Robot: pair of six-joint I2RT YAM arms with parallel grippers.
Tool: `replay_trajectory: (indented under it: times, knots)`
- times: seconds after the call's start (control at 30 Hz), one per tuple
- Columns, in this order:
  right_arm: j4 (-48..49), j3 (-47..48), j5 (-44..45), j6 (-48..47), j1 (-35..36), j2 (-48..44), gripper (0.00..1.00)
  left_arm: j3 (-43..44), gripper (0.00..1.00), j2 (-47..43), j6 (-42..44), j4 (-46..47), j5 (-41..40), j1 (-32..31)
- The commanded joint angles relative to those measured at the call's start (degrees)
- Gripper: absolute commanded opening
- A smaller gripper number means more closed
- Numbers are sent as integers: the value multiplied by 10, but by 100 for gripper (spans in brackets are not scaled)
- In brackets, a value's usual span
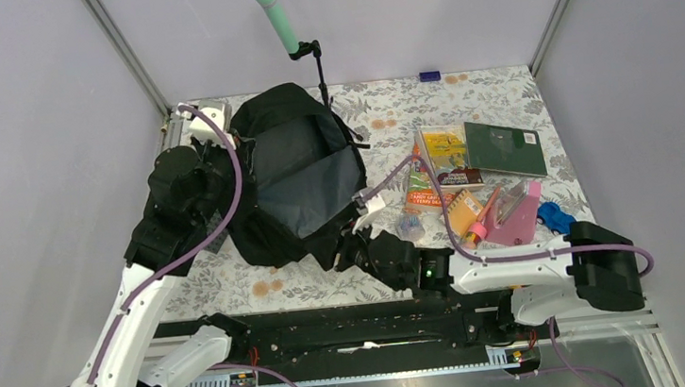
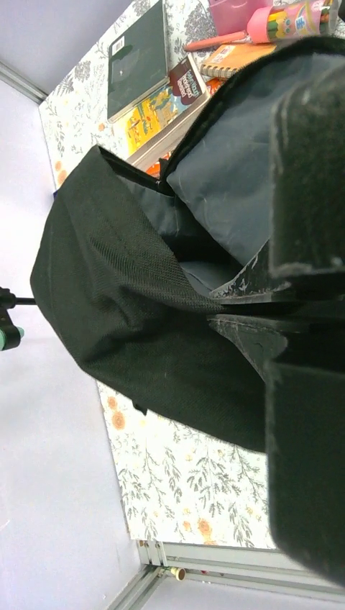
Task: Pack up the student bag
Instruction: Unzip the student bag at the center of the board.
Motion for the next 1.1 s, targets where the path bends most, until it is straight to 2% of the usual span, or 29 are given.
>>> replay_trajectory:
  times: [0.0,0.07,0.17,0.4,0.53,0.67,0.8,0.93,1.07]
  knots:
    - [-16,-34,85,-27,9,-78,61,-27,0,-32,5,94,35,0]
    - [-35,-57,103,-41,9,-115,72,-37,0,-41,6,103,62,0]
    - [-104,-60,122,-59,9,-167,80,-53,0,-55,7,119,107,0]
    - [-98,-17,72,-295,9,-194,92,-74,0,-63,-3,136,116,1]
    - [-100,27,24,-427,9,-162,95,-80,0,-67,-6,137,113,1]
    - [-159,104,-3,-496,9,-131,92,-88,0,-67,-3,140,104,1]
    - [-153,127,59,-508,8,-147,100,-93,0,-68,3,140,87,1]
    - [-286,197,111,-451,-23,-141,100,-97,0,-70,1,146,83,2]
    - [-340,190,139,-402,-69,-173,100,-98,0,-70,-5,145,89,3]
